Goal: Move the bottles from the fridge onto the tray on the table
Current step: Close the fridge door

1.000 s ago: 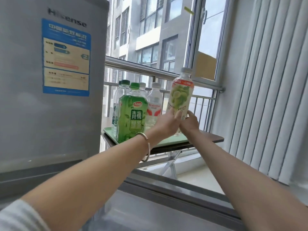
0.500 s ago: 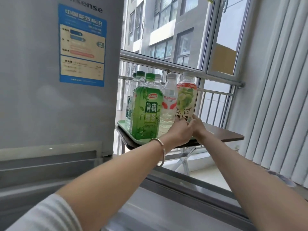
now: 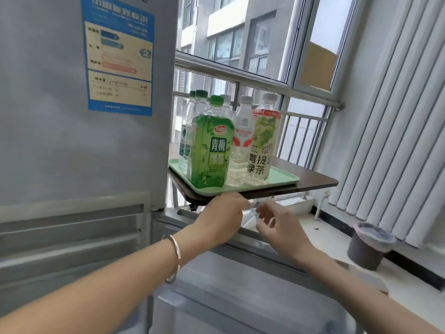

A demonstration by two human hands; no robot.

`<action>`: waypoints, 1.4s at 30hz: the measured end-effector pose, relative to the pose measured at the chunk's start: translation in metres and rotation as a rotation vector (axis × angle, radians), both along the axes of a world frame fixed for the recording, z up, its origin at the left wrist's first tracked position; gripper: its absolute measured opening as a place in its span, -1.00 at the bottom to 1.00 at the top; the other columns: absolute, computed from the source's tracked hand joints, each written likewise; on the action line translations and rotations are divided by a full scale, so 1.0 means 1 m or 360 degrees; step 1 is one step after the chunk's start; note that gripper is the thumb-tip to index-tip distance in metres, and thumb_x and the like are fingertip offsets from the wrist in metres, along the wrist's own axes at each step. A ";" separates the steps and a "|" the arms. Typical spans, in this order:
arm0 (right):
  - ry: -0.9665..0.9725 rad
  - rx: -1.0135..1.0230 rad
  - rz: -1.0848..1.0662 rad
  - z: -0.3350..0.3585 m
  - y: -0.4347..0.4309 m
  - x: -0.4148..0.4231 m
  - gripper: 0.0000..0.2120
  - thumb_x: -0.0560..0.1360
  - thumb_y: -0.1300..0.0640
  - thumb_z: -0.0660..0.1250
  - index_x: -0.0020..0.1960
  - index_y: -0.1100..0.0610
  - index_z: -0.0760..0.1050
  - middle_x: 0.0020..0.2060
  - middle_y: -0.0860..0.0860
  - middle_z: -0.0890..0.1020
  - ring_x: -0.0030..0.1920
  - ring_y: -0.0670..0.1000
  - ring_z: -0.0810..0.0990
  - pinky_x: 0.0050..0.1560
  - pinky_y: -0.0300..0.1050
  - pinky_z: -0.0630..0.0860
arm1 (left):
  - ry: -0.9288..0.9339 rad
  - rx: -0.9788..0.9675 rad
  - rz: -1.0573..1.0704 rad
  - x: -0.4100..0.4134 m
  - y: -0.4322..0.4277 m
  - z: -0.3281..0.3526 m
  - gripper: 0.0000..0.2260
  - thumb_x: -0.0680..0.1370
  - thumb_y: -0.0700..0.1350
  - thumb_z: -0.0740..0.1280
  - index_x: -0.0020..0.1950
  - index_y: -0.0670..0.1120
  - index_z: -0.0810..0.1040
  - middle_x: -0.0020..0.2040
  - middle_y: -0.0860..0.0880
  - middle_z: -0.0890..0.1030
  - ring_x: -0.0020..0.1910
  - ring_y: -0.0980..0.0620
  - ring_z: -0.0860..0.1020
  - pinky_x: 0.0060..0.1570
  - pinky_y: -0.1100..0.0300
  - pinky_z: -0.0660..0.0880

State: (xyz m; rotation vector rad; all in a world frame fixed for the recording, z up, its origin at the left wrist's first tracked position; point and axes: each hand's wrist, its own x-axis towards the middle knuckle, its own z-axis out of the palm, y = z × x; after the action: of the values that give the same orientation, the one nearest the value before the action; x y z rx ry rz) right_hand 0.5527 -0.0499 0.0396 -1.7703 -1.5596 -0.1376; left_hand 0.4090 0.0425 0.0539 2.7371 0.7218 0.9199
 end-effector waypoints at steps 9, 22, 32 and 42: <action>-0.0688 -0.0548 -0.0616 -0.050 -0.062 -0.056 -0.32 0.50 -0.13 0.20 0.50 0.17 0.17 0.44 0.11 0.33 0.45 0.10 0.27 0.46 0.07 0.18 | 0.0552 0.0029 0.0107 -0.048 -0.010 -0.069 -0.50 0.64 0.18 -0.08 0.58 0.13 -0.02 0.60 0.00 0.01 0.58 -0.01 -0.07 0.50 -0.17 -0.14; -0.0894 -0.1007 -0.0743 -0.041 -0.119 -0.141 -0.07 0.44 -0.23 0.20 0.58 0.18 -0.16 0.58 0.11 -0.04 0.57 0.08 -0.05 0.53 0.05 0.02 | 0.0676 0.0029 -0.0108 -0.107 -0.020 -0.061 -0.53 0.65 0.15 -0.15 0.57 0.18 -0.11 0.60 0.08 -0.11 0.57 0.07 -0.19 0.44 -0.30 -0.28; -0.0881 -0.0994 -0.0430 -0.009 -0.151 -0.217 -0.46 0.49 -0.21 0.12 0.35 0.08 0.33 0.32 0.03 0.49 0.31 0.07 0.41 0.24 0.00 0.33 | 0.0699 -0.0015 -0.0109 -0.167 -0.026 -0.060 -0.54 0.64 0.19 -0.19 0.55 0.24 -0.07 0.59 0.15 -0.09 0.58 0.02 -0.13 0.44 -0.32 -0.26; -0.0577 -0.0691 0.0126 0.004 -0.135 -0.285 -0.63 0.63 0.01 0.08 0.21 0.11 0.58 0.17 -0.05 0.59 0.18 -0.11 0.44 0.23 -0.17 0.33 | 0.0718 -0.0304 -0.0017 -0.252 -0.027 -0.052 -0.51 0.60 0.27 -0.19 0.54 0.26 -0.08 0.60 0.10 -0.06 0.58 0.03 -0.18 0.46 -0.25 -0.29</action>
State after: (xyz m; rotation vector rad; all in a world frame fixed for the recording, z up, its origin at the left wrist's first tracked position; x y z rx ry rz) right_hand 0.2681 -0.1848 0.0439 -2.0962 -2.0363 -0.0884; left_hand 0.1569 0.0151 0.0016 2.7891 0.8125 0.2079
